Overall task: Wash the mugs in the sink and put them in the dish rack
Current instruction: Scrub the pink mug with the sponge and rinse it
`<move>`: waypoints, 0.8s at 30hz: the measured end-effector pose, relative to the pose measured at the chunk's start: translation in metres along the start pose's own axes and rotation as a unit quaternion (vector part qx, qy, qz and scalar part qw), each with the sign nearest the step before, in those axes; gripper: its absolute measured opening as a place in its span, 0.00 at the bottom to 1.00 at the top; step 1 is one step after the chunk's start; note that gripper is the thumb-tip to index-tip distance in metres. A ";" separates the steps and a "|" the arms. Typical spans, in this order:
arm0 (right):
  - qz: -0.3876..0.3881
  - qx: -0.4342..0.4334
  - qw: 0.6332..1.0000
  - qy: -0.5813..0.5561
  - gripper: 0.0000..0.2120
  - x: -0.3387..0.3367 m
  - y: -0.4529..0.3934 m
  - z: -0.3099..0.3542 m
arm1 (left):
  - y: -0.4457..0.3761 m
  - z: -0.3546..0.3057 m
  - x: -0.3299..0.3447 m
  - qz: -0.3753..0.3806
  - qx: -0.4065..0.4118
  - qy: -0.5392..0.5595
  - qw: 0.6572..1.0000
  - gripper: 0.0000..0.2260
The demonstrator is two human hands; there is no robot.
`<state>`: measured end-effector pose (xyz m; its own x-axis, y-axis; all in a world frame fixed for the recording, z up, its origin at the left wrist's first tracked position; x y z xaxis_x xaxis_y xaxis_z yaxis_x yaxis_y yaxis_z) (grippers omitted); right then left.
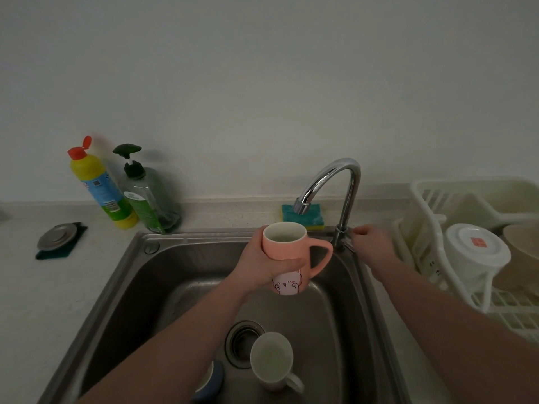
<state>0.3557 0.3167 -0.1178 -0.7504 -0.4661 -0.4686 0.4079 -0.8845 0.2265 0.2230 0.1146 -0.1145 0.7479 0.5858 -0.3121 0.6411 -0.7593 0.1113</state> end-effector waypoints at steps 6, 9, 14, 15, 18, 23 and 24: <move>0.218 0.236 0.929 -0.185 0.21 0.018 0.044 0.004 | -0.002 -0.001 0.001 -0.014 0.010 0.015 1.000 0.36; 0.284 0.288 0.884 -0.236 0.23 0.029 0.061 0.012 | -0.002 -0.003 0.003 -0.026 0.023 0.026 0.999 0.39; 0.275 0.293 0.859 -0.318 0.09 0.040 0.064 0.022 | 0.002 -0.001 -0.003 -0.014 0.051 0.026 0.998 0.41; 0.260 0.301 0.852 -0.339 0.09 0.042 0.064 0.021 | 0.003 -0.002 -0.003 -0.013 0.062 0.021 0.998 0.41; 0.252 0.316 0.837 -0.368 0.08 0.048 0.068 0.022 | 0.006 -0.001 -0.002 0.002 0.084 0.004 0.996 0.43; 0.242 0.311 0.846 -0.359 0.07 0.045 0.076 0.025 | 0.014 0.009 -0.001 0.030 0.083 -0.009 0.996 0.41; 0.242 0.312 0.846 -0.359 0.07 0.046 0.078 0.025 | 0.016 0.009 -0.001 0.043 0.066 -0.003 0.997 0.38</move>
<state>0.3395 0.2261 -0.1001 -0.7880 -0.4706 0.3969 0.5719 -0.3209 0.7550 0.2309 0.0990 -0.1205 0.7979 0.5156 -0.3122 0.5464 -0.8374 0.0133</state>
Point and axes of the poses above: each hand's wrist, its own y-axis away from the middle knuckle, its own x-axis out of the palm, z = x × y, the point moved 4 cm from there along -y, towards the middle knuckle, and after that the axes turned 10 degrees about -y, right-handed, at the moved point
